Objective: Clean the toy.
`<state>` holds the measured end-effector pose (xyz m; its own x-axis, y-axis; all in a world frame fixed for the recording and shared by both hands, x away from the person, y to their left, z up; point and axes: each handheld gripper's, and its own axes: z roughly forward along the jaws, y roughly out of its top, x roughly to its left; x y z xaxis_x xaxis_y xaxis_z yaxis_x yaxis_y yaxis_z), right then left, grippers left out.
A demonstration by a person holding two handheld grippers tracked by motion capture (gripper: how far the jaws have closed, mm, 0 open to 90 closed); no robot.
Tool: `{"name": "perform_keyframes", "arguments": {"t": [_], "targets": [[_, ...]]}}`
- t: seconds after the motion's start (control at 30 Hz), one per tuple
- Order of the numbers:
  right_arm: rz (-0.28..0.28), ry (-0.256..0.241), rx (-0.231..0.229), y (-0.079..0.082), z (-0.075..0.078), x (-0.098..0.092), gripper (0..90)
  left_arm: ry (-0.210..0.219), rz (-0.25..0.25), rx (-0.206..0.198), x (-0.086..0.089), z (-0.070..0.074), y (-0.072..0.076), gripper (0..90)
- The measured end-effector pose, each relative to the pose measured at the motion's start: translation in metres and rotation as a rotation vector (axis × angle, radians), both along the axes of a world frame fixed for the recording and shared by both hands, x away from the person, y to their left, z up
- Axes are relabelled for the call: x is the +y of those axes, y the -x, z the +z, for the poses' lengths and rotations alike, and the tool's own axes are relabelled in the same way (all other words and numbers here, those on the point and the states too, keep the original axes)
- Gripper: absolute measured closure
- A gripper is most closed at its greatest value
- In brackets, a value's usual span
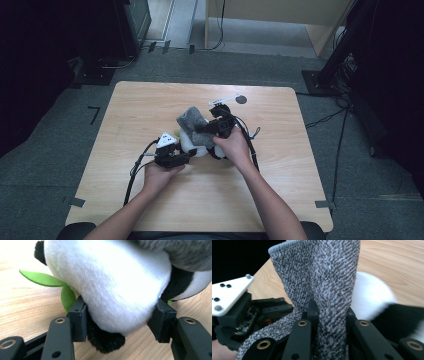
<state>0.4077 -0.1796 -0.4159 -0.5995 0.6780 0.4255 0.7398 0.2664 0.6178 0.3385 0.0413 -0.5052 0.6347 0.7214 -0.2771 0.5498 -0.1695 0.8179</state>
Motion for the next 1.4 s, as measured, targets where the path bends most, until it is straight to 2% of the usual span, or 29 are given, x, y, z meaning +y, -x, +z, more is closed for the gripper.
{"name": "perform_keyframes", "arguments": {"t": [0.13, 0.47, 0.6, 0.73, 0.83, 0.93, 0.97, 1.13, 1.23, 1.33, 1.4], "targets": [[-0.058, -0.01, 0.02, -0.002, 0.002, -0.028, 77.5, 0.005, 0.001, 0.007, 0.0, 0.001, -0.001, 42.5], [-0.153, -0.068, 0.017, 0.003, 0.007, -0.08, 77.1, 0.006, -0.002, 0.023, 0.002, 0.003, -0.01, 42.7], [-0.192, -0.117, 0.027, 0.006, 0.005, -0.102, 76.9, 0.004, -0.006, 0.026, 0.003, 0.004, -0.012, 42.7], [-0.223, -0.136, 0.031, 0.01, 0.003, -0.12, 76.7, 0.006, -0.007, 0.032, 0.004, 0.004, -0.014, 42.6], [-0.232, -0.137, 0.013, 0.013, 0.001, -0.129, 76.7, 0.007, -0.005, 0.032, 0.004, 0.004, -0.016, 42.5], [-0.238, -0.159, 0.022, 0.014, -0.003, -0.136, 76.8, -0.001, -0.015, 0.038, 0.005, 0.006, -0.017, 42.6], [-0.24, -0.16, 0.019, 0.015, -0.003, -0.137, 76.8, 0.0, -0.016, 0.037, 0.006, 0.006, -0.018, 42.6], [-0.279, -0.083, -0.026, 0.017, -0.002, -0.146, 77.2, 0.005, -0.029, 0.058, 0.009, 0.006, -0.021, 42.4], [-0.29, -0.077, -0.081, 0.019, 0.0, -0.153, 77.3, 0.002, -0.032, 0.066, 0.01, 0.006, -0.021, 42.3], [-0.288, -0.095, -0.109, 0.023, 0.004, -0.156, 77.1, -0.002, -0.031, 0.063, 0.009, 0.007, -0.021, 42.2], [-0.285, -0.08, -0.137, 0.027, 0.006, -0.156, 76.8, -0.002, -0.03, 0.064, 0.009, 0.007, -0.021, 42.0]]}}
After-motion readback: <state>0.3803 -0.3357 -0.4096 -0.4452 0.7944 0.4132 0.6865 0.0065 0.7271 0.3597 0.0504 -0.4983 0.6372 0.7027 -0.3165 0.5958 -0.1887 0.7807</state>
